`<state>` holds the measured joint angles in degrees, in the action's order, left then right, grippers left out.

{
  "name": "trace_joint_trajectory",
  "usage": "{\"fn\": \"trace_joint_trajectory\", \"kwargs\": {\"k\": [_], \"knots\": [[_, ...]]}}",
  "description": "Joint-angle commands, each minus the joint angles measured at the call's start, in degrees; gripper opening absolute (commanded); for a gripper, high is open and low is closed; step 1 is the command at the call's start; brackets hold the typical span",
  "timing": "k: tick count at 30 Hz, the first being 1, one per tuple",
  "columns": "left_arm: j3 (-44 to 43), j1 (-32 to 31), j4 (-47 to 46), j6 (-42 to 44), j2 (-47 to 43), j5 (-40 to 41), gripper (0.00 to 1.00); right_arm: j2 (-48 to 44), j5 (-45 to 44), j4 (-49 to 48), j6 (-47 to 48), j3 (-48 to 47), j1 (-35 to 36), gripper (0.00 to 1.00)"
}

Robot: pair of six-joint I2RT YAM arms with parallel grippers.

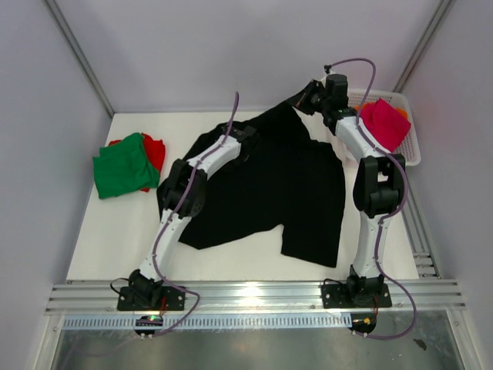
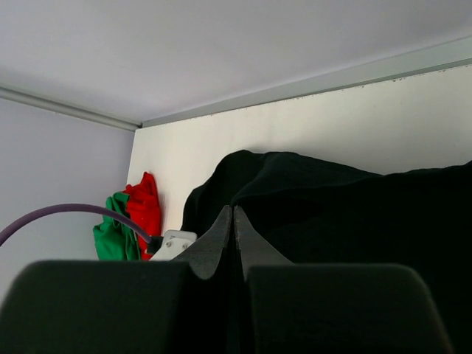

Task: Fold and stack the t-shirts
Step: Flatten out the tshirt

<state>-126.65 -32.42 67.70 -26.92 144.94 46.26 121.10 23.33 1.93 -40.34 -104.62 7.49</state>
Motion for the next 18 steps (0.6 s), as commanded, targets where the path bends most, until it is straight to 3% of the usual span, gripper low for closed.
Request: {"fn": "trace_joint_trajectory", "kwargs": {"k": [1,8,18], "knots": [[-1.4,0.5,-0.8,-0.1,0.9,-0.1,0.0,-4.5,0.4,-2.4,1.8,-0.1,-0.2,0.03],[-2.7,0.7,0.6,0.0,-1.1,2.8,0.0,-4.6,0.5,-2.4,1.8,0.6,-0.2,0.03],[-5.4,7.5,2.3,-0.3,-10.0,5.6,0.0,-5.7,0.5,-2.3,2.5,2.9,-0.2,0.03]]}}
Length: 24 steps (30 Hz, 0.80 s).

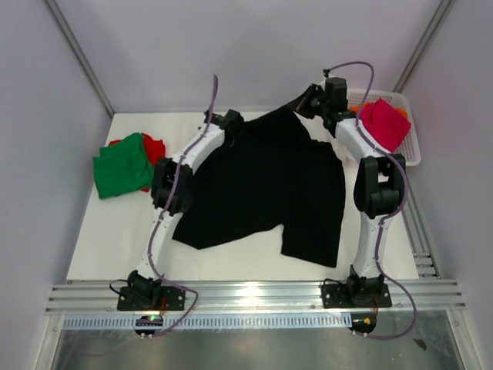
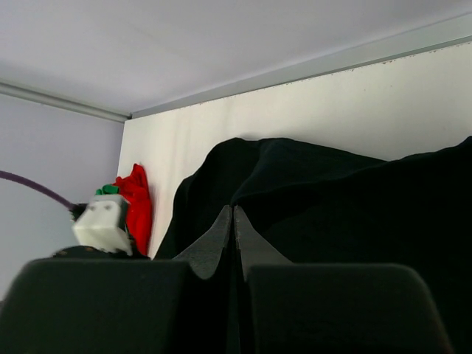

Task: Fold and stack the t-shirts
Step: Flatten out the tshirt

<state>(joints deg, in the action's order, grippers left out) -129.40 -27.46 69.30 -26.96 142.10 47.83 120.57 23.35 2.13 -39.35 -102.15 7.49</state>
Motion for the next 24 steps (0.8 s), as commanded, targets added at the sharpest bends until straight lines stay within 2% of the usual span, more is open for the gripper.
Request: {"fn": "trace_joint_trajectory", "kwargs": {"k": [1,5,11,14,15,18,21,24], "knots": [[-2.8,2.8,0.6,0.5,-8.1,4.7,0.0,-5.3,0.5,-2.6,1.6,0.5,-0.1,0.03],[-3.2,4.3,0.7,2.3,-9.4,5.8,0.0,-5.3,0.6,-2.7,1.5,0.7,-0.2,0.03],[-2.5,4.6,1.2,1.1,-9.1,-4.7,0.0,-5.3,0.6,-3.4,0.6,1.2,-0.2,0.03],[-2.2,4.3,2.5,0.5,-6.7,-9.8,0.15,-5.3,0.7,-3.7,0.4,1.5,-0.2,0.03],[-2.3,3.7,2.8,1.1,-5.2,-10.4,0.3,-5.2,0.6,-3.8,0.4,1.4,-0.2,0.03],[-2.6,2.5,2.8,2.2,-3.3,-12.4,0.49,-5.0,0.6,-3.7,0.3,1.5,-0.3,0.03],[-2.4,2.1,1.0,2.4,-3.0,-17.1,0.6,-4.9,0.6,-3.9,0.0,1.9,-0.2,0.03],[-2.3,1.8,-0.7,2.6,-2.2,-20.4,0.63,-5.0,0.7,-4.5,-0.5,2.8,-0.2,0.03]]}}
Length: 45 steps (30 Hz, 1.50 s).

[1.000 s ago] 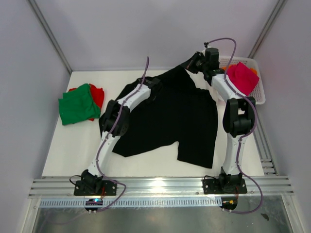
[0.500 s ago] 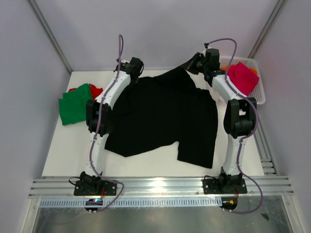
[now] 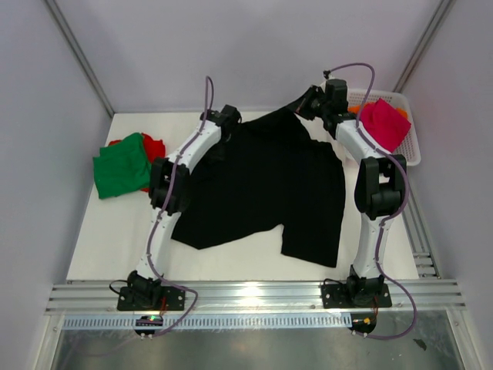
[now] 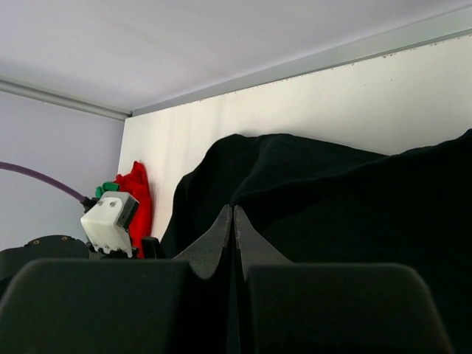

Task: Fold and stack the t-shirts
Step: Flatten out the tshirt

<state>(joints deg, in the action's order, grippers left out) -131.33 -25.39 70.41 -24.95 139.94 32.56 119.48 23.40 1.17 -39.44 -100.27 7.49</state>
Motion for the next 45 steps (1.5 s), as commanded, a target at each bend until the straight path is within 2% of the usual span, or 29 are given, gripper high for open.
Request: {"fn": "trace_joint_trajectory", "kwargs": {"k": [1,16,25,28,29,32,38,45], "knots": [[-0.4,-0.4,-2.3,0.7,0.6,-5.7,0.63,-4.2,0.7,-3.7,-0.5,1.2,-0.1,0.03],[1.6,-1.4,-7.0,-0.4,4.2,-9.4,0.63,-5.2,0.3,-2.8,1.1,1.9,-0.2,0.03],[2.9,-1.7,-8.1,-0.4,5.1,-7.0,0.61,-5.7,0.2,-1.7,2.5,2.4,-0.2,0.03],[2.8,-1.7,-7.5,-0.2,5.3,-5.4,0.45,-5.8,0.0,-1.8,2.4,2.9,-0.2,0.03],[2.9,-1.7,-7.3,-0.3,5.3,-3.9,0.27,-5.8,0.0,-1.8,2.4,3.0,-0.2,0.03],[2.7,-1.7,-5.9,-0.5,5.4,-1.8,0.09,-5.8,-0.1,-1.9,2.3,3.5,-0.2,0.03],[2.9,-1.7,-4.1,-0.2,6.0,0.4,0.0,-5.7,0.0,-2.1,1.6,4.0,-0.3,0.03],[2.7,-1.7,-2.5,-0.9,5.5,3.0,0.0,-6.2,0.0,-1.5,2.2,4.1,-0.2,0.03]]}}
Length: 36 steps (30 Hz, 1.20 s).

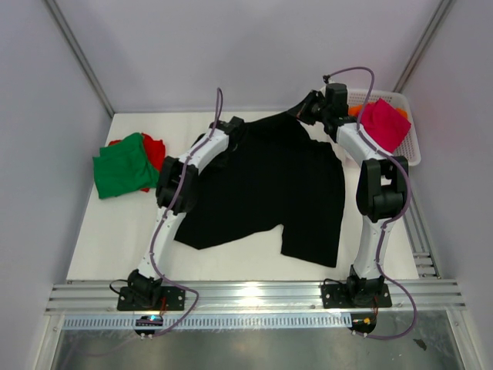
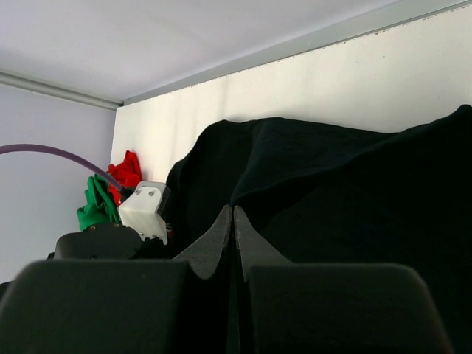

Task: Fold and stack the t-shirts
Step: Flatten out the tshirt

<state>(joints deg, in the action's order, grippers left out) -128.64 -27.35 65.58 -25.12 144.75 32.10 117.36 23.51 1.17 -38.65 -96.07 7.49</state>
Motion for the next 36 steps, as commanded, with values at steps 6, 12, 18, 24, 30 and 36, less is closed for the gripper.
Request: {"fn": "trace_joint_trajectory", "kwargs": {"k": [6,12,18,24,30,36], "knots": [[-3.4,0.3,5.8,-0.6,-1.1,10.9,0.0,-4.6,-0.8,-1.6,1.7,0.4,-0.2,0.03],[-4.1,1.0,6.7,0.4,-4.7,14.9,0.0,-5.3,-1.5,-1.6,1.8,0.9,-0.2,0.03],[-4.2,1.3,7.8,0.9,-6.6,17.7,0.0,-5.8,-2.2,-1.5,2.0,0.9,-0.3,0.03],[-4.4,2.1,8.2,2.2,-9.6,20.6,0.0,-7.5,-3.2,-1.6,2.9,0.6,-1.2,0.03],[-4.6,4.1,8.0,4.1,-12.7,24.2,0.0,-9.9,-5.1,1.3,4.4,0.4,-2.7,0.03],[-5.0,5.0,8.1,5.0,-15.5,26.9,0.0,-11.5,-5.6,2.3,5.3,0.4,-3.3,0.03]]}}
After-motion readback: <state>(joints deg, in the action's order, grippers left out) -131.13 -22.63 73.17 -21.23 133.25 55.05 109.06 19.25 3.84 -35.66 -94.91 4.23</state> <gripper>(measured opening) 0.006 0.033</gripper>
